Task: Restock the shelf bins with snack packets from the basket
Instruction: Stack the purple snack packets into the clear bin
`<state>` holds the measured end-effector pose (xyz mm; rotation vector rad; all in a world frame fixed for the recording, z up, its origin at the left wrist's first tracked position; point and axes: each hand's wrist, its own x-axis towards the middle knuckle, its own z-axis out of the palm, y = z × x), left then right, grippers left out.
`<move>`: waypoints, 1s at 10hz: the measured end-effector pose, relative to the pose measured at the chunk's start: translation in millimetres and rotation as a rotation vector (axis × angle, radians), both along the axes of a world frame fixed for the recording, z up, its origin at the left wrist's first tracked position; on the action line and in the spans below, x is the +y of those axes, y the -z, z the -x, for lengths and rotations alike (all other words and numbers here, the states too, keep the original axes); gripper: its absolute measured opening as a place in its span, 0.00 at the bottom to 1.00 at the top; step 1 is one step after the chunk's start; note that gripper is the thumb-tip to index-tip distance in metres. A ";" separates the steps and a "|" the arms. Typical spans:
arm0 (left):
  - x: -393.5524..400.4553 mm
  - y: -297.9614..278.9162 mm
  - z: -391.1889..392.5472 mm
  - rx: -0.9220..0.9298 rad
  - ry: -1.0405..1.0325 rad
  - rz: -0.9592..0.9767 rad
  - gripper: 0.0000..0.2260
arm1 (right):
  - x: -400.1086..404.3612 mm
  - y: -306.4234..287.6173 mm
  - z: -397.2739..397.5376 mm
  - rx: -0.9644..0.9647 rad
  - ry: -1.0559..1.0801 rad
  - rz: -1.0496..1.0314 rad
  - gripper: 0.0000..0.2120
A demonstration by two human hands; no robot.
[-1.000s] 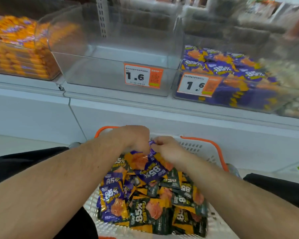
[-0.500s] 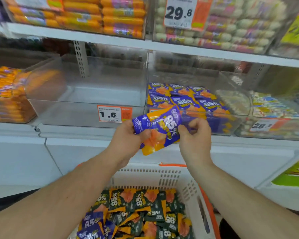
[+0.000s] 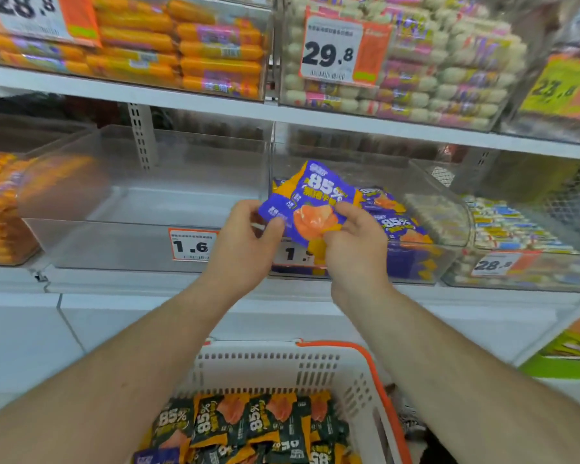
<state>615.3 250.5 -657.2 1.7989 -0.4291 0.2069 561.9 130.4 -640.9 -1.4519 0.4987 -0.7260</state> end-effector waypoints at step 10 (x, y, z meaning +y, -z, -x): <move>2.7 55.7 -39.4 -0.704 -0.258 -0.662 0.29 | -89.0 -4.5 -163.7 0.820 -0.334 1.157 0.26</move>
